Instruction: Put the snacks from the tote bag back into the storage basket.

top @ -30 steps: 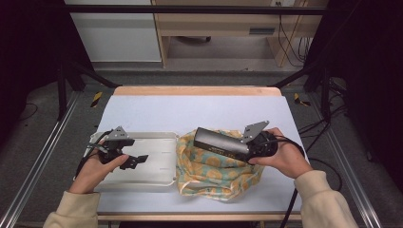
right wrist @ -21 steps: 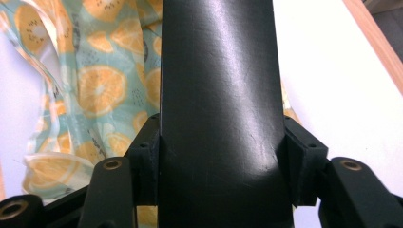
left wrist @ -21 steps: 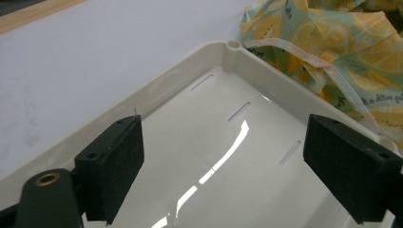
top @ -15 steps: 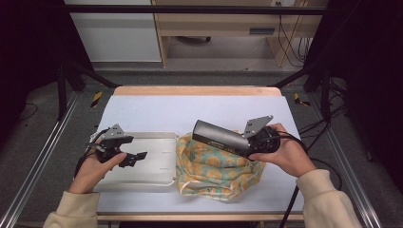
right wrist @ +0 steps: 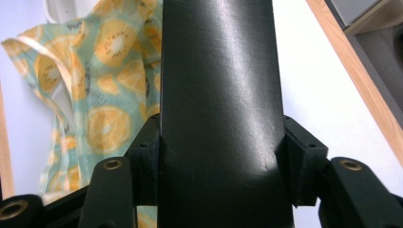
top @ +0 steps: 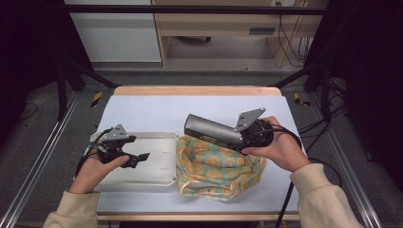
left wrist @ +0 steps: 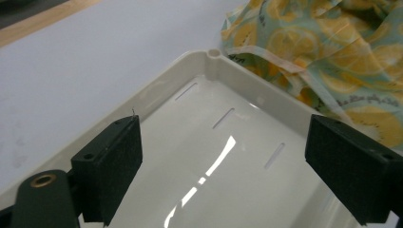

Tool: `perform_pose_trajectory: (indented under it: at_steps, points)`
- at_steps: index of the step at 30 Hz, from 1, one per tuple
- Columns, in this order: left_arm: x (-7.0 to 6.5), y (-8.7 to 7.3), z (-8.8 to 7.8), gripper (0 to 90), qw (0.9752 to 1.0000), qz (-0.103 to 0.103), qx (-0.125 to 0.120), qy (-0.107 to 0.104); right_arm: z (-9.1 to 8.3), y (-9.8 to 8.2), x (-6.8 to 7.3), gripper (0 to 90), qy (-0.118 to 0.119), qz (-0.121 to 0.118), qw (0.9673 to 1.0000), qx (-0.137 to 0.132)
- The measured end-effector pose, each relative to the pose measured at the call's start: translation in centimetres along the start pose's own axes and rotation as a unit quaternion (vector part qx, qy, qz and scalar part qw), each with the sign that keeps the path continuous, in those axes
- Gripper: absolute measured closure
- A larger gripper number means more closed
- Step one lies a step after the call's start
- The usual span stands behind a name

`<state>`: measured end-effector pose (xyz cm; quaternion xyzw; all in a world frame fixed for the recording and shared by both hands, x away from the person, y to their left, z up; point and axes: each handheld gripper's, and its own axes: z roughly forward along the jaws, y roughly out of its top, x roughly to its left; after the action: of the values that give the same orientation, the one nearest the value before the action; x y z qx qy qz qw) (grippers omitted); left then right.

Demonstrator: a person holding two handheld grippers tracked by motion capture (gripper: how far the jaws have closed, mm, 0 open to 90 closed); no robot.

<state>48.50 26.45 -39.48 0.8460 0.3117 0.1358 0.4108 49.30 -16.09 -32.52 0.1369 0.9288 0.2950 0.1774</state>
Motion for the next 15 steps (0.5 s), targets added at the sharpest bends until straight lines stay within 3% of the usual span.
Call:
perform_pose_trajectory:
  at_steps: [2, 8, 15]
  points:
    - [-0.1, 0.2, -0.3, 12.4, 0.9998, -0.004, -0.013, -0.010, 0.1, 0.5, -0.1, 43.4, -0.005, 0.000, 1.0000, -0.003]
    - [-0.5, 1.1, -1.0, 12.3, 0.9998, 0.007, -0.016, -0.004, 0.2, 1.9, 0.0, 43.4, -0.005, 0.000, 0.9999, -0.016]
    - [-1.1, 2.0, -0.9, 12.1, 0.9994, 0.035, 0.004, 0.001, 0.8, 2.9, 0.4, 43.4, 0.002, -0.008, 0.9999, -0.015]
